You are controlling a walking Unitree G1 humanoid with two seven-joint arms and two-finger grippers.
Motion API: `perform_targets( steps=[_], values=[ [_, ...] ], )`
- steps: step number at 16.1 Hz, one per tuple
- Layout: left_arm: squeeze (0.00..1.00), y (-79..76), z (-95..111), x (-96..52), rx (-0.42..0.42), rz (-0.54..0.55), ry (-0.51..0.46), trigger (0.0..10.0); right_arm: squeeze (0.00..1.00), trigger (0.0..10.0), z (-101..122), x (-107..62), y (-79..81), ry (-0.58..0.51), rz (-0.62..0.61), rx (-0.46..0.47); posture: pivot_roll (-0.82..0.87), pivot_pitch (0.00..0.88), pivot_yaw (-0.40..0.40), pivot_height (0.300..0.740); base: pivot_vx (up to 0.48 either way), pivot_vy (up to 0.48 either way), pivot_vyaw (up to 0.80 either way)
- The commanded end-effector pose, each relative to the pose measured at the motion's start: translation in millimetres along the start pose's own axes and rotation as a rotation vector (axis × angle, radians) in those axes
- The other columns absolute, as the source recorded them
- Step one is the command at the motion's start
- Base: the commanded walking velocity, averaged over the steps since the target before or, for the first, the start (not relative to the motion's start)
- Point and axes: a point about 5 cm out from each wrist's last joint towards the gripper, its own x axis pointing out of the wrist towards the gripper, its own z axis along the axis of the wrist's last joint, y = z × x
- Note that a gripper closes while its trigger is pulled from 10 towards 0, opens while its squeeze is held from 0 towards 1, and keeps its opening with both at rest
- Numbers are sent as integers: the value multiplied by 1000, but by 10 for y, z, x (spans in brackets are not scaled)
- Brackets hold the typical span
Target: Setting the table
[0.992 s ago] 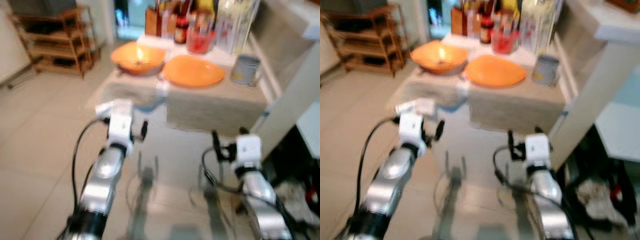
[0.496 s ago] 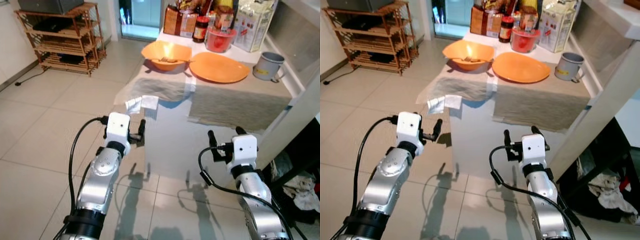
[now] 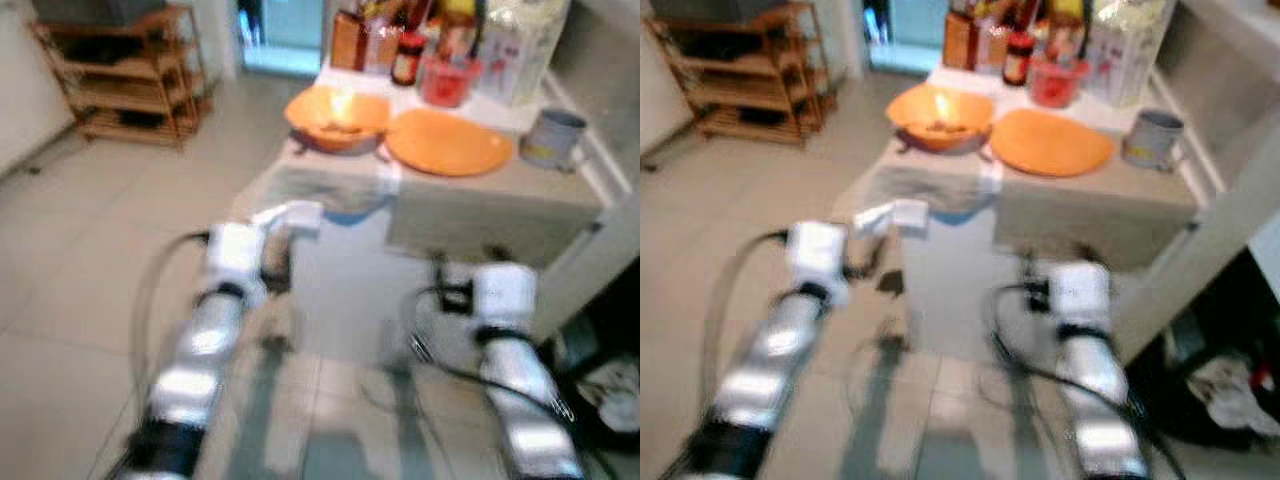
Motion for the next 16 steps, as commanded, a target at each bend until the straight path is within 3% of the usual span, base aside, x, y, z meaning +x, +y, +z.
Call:
perform_targets(
  steps=[1, 5, 9, 12, 16],
  values=[
    [0, -153, 85, 38, -8, -51, -34, 10000, 0, 10000, -13, -28, -122, 6, -30, -23, 29, 2, -25, 740, 480, 0, 0],
    [0, -141, 109, 45, 10, -43, -46, 10000, 0, 10000, -8, -22, -124, 2, -31, -24, 31, 0, -27, 740, 442, 0, 0],
    [0, -31, 117, 96, -5, 9, -41, 10000, 0, 10000, -10, -32, -112, 4, -27, -22, 30, 2, -31, 740, 0, 0, 0],
    [0, -78, 148, 231, -41, -11, -58, 10000, 0, 10000, -1, -21, -108, 0, -19, -20, 27, 2, -37, 740, 0, 0, 0],
    [0, -172, 325, 446, -1, -58, -94, 10000, 0, 10000, 10, -31, -130, -1, -23, -27, 4, 0, -30, 740, 0, 0, 0]
  ],
)
